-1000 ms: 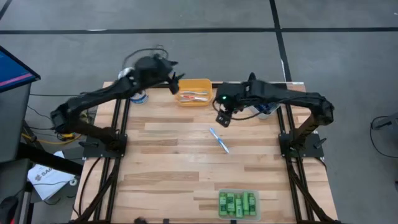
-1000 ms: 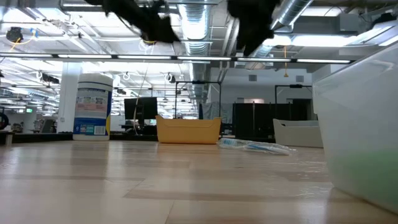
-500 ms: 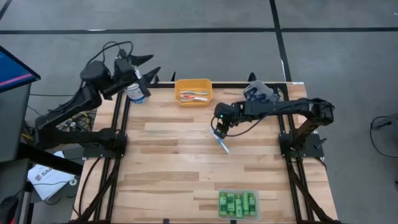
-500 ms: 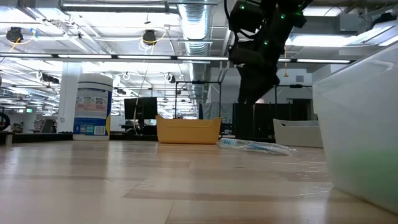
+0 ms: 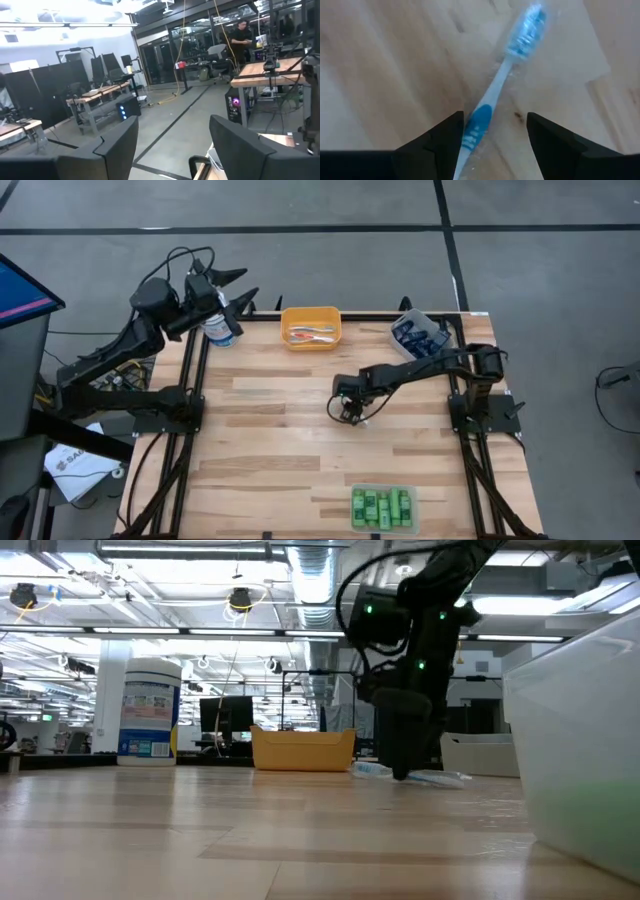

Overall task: Pick & Place Travel size toiletries
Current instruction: Put the blue toothbrush into the yellow bin

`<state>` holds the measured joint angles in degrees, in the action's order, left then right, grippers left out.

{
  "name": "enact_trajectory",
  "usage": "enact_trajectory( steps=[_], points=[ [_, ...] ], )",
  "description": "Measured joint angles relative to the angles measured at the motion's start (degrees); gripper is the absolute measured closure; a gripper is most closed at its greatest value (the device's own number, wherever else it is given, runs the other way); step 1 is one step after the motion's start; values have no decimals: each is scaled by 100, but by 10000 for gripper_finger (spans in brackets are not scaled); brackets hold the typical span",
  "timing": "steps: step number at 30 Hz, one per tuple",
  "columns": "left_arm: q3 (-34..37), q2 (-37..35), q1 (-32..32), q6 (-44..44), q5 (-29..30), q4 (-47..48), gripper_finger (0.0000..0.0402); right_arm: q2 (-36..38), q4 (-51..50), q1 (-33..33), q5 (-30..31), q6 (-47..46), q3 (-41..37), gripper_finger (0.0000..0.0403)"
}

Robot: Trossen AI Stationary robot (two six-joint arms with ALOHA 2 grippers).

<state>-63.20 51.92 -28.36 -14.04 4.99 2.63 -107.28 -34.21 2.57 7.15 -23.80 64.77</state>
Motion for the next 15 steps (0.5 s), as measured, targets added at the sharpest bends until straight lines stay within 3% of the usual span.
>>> enact_trajectory(
  steps=[7,15],
  points=[
    [0,5,2,260,-4,0,163,-319,-7,32,-363,-47,46,201],
    [0,4,2,276,-6,-4,167,-156,-89,156,-516,-29,18,341]
  ],
)
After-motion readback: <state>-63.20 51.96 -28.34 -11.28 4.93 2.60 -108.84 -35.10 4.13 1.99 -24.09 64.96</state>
